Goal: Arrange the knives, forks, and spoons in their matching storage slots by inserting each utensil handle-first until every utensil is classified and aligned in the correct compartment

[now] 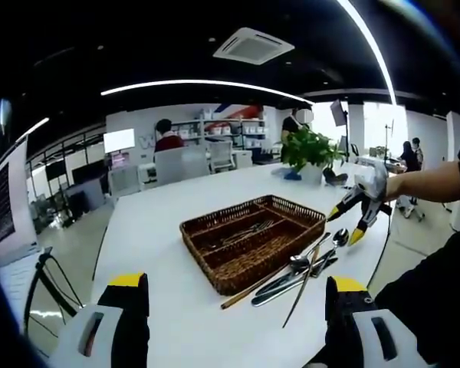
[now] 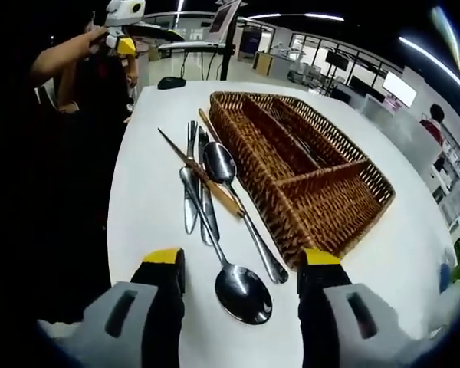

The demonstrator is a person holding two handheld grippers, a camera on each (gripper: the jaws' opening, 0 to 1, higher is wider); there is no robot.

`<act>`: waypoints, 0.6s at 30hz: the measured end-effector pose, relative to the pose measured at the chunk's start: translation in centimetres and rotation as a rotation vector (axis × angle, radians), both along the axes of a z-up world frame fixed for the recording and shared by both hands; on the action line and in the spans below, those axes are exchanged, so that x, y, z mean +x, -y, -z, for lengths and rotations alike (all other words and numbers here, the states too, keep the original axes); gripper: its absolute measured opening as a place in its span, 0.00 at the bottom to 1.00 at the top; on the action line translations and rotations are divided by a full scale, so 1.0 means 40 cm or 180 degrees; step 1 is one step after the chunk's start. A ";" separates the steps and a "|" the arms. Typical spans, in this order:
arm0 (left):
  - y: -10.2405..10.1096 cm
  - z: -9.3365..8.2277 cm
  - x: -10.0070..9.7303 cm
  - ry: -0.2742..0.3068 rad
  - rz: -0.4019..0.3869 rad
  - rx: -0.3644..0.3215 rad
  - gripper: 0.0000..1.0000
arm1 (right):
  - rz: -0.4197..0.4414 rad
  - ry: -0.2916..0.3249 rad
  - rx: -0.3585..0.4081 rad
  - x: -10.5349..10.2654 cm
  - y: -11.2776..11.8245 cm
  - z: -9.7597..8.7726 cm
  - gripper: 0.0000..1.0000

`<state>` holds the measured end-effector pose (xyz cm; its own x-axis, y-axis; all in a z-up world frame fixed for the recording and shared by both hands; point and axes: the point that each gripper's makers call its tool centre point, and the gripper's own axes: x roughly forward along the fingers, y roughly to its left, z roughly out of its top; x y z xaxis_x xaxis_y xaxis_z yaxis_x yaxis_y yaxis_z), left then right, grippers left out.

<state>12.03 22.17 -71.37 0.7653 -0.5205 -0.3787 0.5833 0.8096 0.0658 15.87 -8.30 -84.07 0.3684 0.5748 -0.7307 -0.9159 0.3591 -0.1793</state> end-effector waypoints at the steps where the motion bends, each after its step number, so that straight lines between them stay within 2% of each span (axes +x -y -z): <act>1: -0.001 0.000 0.001 0.0004 -0.0002 -0.0005 1.00 | -0.0020 0.0003 -0.0005 0.002 -0.003 0.002 0.57; 4: -0.001 0.002 0.003 0.0002 -0.0005 -0.0002 1.00 | -0.0062 0.0006 -0.0046 0.007 -0.005 0.011 0.55; 11: 0.002 0.005 0.003 0.0001 0.0025 0.0011 1.00 | -0.0204 -0.0059 -0.0103 0.001 -0.022 0.032 0.43; 18: -0.004 0.005 0.004 0.0011 0.0020 0.0005 1.00 | -0.0293 -0.0210 -0.0148 -0.012 -0.032 0.053 0.34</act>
<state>12.19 22.31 -71.55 0.7632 -0.5247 -0.3770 0.5882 0.8058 0.0691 15.38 -7.01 -86.17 0.2658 0.5688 -0.7783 -0.9550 0.2658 -0.1320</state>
